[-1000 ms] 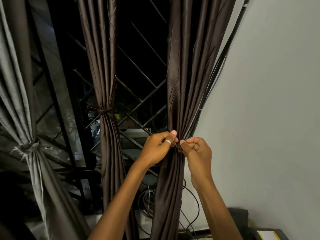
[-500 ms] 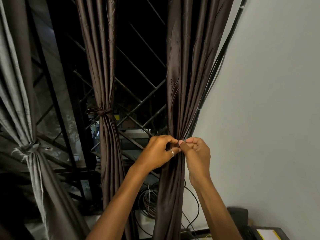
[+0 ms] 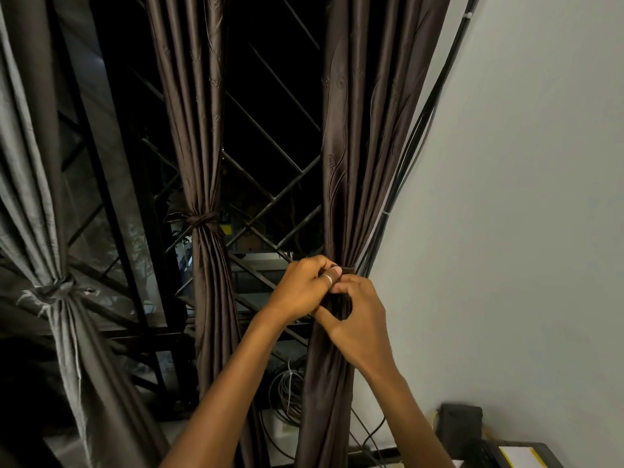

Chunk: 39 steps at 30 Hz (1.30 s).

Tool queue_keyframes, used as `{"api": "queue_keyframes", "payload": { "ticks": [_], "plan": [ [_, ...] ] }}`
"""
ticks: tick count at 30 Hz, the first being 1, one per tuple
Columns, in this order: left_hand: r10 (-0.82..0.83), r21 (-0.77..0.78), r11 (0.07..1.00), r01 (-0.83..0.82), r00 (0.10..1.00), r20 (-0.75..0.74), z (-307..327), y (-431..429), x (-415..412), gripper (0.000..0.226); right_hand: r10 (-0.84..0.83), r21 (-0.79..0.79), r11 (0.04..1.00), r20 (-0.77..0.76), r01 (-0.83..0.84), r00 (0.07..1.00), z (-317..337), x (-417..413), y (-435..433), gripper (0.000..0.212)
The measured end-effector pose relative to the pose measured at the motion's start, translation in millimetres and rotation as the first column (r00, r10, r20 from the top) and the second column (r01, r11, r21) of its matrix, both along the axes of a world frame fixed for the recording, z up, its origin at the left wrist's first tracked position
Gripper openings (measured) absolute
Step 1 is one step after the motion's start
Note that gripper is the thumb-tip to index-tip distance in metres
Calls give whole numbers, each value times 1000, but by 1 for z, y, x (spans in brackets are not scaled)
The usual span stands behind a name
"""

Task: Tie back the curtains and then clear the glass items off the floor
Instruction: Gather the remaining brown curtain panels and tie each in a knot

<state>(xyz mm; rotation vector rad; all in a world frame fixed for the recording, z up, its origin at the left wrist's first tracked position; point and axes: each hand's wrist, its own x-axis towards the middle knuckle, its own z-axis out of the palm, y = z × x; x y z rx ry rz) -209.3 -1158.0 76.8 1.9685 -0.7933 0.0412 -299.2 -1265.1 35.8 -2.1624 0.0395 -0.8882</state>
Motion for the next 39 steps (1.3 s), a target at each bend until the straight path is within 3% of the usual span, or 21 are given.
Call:
{"api": "queue_keyframes", "payload": {
  "ticks": [3,9,16,20,27,35,39],
  "plan": [
    [-17,-2,1000,17,999,-32,2,-1,0,17,-61,-102,993,-17,59,998,-6,3,4,37],
    [-21,-29,999,19,997,-72,0,1,1,18,-181,-244,951,65,192,981,-13,2,2,18],
    [-60,-61,996,58,997,-42,-10,14,-2,15,-150,-176,971,77,161,986,-5,-5,-29,12],
    [-92,-99,991,86,994,-56,-13,14,-4,14,-40,-272,960,84,62,996,12,-3,-35,13],
    [-150,-151,979,137,985,-82,-13,16,-6,16,77,-228,970,-52,-87,996,30,12,-45,14],
    [-144,-92,985,147,989,36,-19,22,-5,14,69,-314,945,-75,-90,995,35,24,-48,16],
    [-105,-38,993,113,978,178,-23,21,-6,13,85,-223,971,-12,-86,996,36,29,-47,14]
  ]
}}
